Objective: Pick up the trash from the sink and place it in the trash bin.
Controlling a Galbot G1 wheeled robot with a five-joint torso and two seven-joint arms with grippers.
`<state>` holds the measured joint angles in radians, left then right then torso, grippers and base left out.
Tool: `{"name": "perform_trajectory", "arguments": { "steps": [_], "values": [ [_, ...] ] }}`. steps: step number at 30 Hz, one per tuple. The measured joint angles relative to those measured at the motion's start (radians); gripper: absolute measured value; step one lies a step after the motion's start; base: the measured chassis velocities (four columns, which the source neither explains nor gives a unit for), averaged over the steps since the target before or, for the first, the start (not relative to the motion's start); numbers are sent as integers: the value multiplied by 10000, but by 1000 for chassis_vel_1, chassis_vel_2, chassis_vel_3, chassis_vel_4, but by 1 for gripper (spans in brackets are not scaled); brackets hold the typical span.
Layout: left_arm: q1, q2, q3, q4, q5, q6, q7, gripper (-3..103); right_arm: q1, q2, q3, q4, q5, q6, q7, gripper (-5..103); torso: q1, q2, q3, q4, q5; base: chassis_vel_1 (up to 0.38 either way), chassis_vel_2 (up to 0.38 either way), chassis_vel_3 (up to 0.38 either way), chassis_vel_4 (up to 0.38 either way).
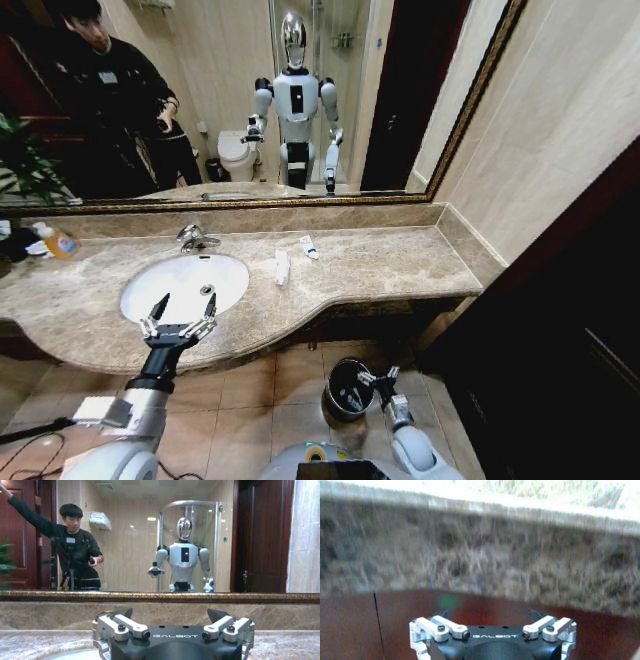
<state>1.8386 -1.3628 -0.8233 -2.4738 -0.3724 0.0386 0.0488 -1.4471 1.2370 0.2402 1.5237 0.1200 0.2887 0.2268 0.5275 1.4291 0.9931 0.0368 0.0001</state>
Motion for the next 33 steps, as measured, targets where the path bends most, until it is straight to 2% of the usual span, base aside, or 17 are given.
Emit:
{"name": "perform_trajectory", "arguments": {
  "steps": [3,5,11,13,15,16,18,22,24,33],
  "values": [
    [0,0,0,0,0,0,0,100,-116,5,43,714,19,-176,4,100,0,0,0,0,-2,0,0,0,0],
    [0,0,-1,0,0,0,0,100,-168,12,64,1619,115,-570,-30,100,0,0,0,0,-1,0,0,0,0],
    [0,0,0,0,0,0,0,100,146,18,29,2648,102,-1168,-198,100,0,0,0,0,-1,0,0,0,0],
    [0,0,-1,0,0,0,0,100,533,-31,-35,3090,199,-1663,-374,100,0,0,0,1,-2,0,0,0,0],
    [0,0,0,0,0,0,0,100,651,-52,-59,3167,262,-1790,-437,100,0,0,0,0,-1,0,0,0,0],
    [0,-1,0,0,0,1,0,100,1155,-140,-122,3278,478,-2224,-772,100,0,0,0,0,-2,0,0,0,0],
    [0,0,0,0,0,0,1,100,1772,-260,-152,3139,571,-2618,-1374,100,0,0,0,1,0,0,0,0,0],
    [0,0,-1,0,0,0,-2,100,2464,-429,-252,2835,671,-2978,-1916,100,1,-1,1,1,-1,0,0,0,0],
    [0,0,0,0,0,0,0,100,3510,-675,-508,2358,1149,-3503,-2513,100,1,-1,2,1,-2,0,0,0,0],
    [0,0,0,0,0,0,0,100,5683,-721,-1247,865,2248,-4384,-2869,100,1,-1,2,0,0,0,0,0,0]
  ]
}}
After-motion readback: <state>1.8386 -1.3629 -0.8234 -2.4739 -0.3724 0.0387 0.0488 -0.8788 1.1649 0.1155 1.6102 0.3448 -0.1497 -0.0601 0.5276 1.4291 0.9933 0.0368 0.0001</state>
